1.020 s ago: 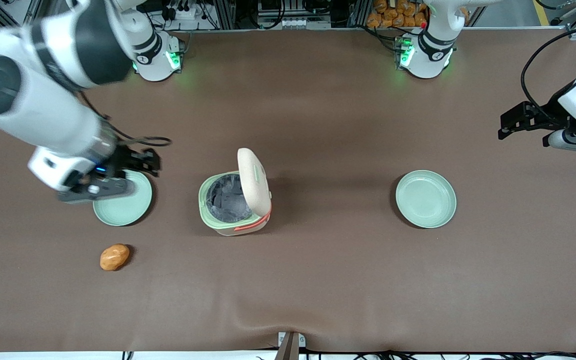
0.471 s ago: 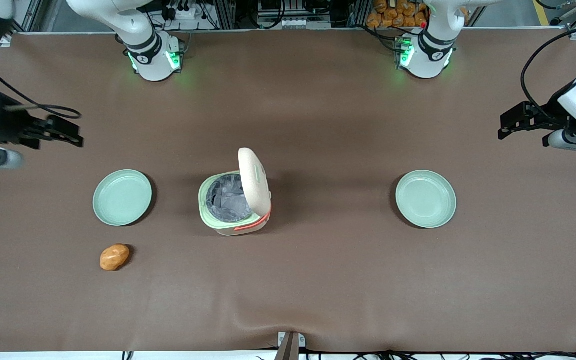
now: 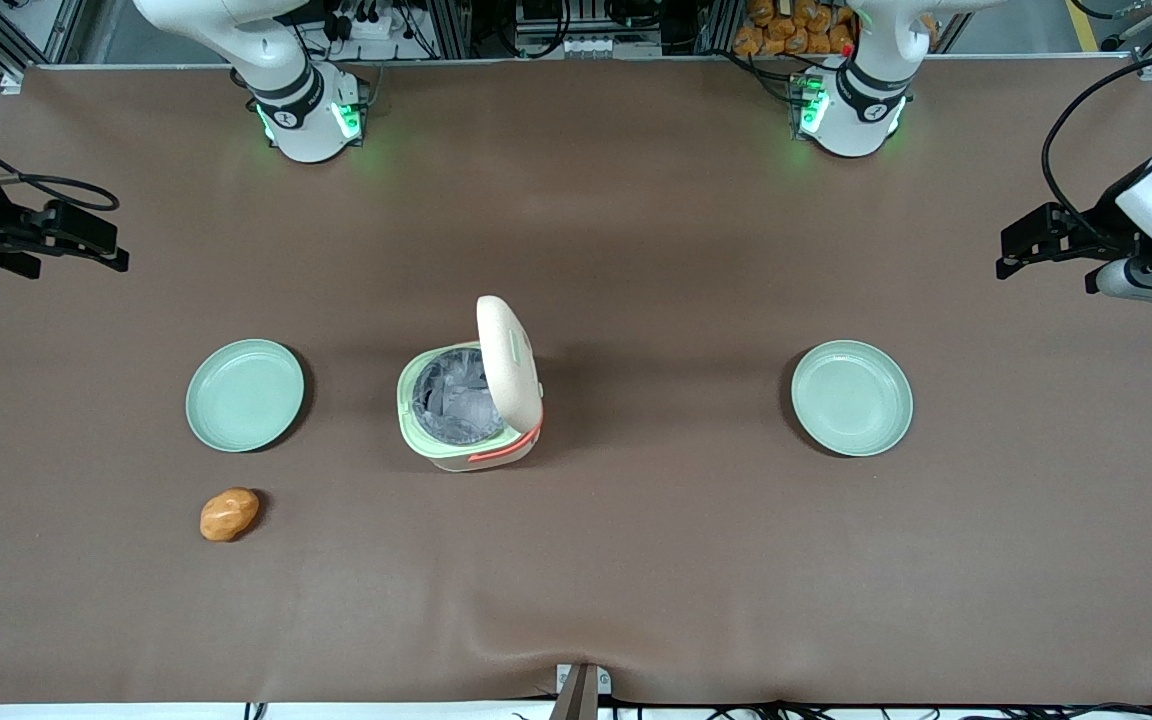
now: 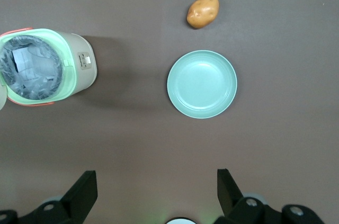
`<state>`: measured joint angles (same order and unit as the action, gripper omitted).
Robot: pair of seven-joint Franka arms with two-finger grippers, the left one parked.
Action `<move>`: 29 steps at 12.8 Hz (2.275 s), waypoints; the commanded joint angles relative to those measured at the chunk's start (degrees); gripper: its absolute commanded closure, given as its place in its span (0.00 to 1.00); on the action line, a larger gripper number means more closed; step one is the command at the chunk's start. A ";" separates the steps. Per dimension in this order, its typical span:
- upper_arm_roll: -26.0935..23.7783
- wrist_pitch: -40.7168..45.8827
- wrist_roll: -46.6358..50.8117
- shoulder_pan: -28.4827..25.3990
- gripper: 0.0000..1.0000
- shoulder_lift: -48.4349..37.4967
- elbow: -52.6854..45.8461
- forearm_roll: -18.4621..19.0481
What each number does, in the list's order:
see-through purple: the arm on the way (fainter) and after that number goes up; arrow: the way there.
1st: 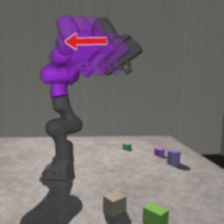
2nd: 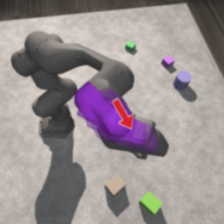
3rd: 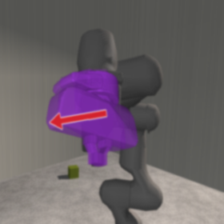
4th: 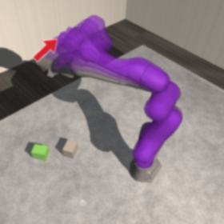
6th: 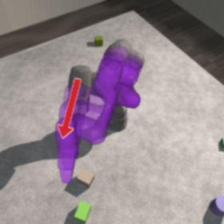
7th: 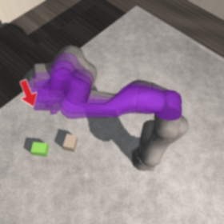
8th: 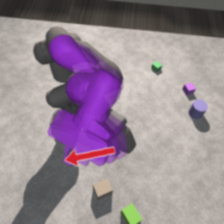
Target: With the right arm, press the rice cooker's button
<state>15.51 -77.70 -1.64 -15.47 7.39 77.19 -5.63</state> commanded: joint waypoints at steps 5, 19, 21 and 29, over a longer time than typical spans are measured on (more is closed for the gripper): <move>-0.92 -2.19 -0.73 0.79 0.00 -3.70 4.19 0.62; -0.92 -2.99 -0.91 4.04 0.00 -11.34 13.77 4.92; -0.92 -2.99 -1.08 4.04 0.00 -11.78 14.13 5.62; -0.92 -5.80 -2.05 4.22 0.00 -16.71 17.92 6.24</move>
<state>15.49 -82.70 -2.85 -12.27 -8.14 94.62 -0.68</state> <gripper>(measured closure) 0.000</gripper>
